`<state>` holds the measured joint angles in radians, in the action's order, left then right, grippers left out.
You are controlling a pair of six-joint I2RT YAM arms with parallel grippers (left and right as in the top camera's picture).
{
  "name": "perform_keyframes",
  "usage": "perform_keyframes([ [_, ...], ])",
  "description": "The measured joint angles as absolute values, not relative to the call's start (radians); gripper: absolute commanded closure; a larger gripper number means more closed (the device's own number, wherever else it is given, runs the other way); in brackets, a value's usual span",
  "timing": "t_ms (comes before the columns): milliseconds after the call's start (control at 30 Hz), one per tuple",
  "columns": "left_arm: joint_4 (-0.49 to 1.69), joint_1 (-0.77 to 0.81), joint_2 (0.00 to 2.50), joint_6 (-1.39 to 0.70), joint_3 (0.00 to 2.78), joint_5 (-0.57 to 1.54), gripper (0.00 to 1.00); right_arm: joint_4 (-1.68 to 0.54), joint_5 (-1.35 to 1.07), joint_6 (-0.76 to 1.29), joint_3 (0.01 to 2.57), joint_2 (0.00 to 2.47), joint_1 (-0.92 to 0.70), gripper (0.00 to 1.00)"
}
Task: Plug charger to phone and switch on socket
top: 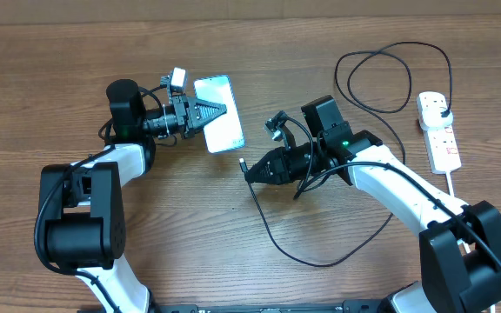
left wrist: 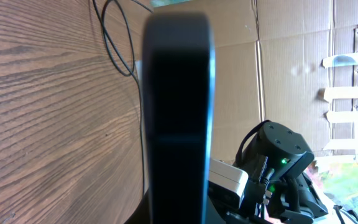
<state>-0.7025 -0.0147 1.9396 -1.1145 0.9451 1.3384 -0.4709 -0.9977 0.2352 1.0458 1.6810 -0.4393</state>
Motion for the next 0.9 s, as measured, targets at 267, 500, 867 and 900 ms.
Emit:
perform_keyframes([
  [267, -0.702, -0.001, 1.940, -1.132, 0.945, 1.330, 0.96, -0.422, -0.998, 0.252, 1.045, 1.681, -0.439, 0.96],
  [500, -0.702, 0.014, 1.940, -1.139, 0.945, 1.327, 0.96, -0.365, -0.997, 0.289, 1.045, 1.681, -0.457, 0.96],
  [867, -0.702, 0.014, 1.940, -1.145, 0.945, 1.331, 0.96, -0.295, -0.997, 0.373, 1.045, 1.733, -0.481, 0.96],
  [900, -0.703, 0.014, 1.940, -1.145, 0.945, 1.331, 0.96, -0.289, -0.997, 0.377, 1.045, 1.733, -0.481, 0.96],
])
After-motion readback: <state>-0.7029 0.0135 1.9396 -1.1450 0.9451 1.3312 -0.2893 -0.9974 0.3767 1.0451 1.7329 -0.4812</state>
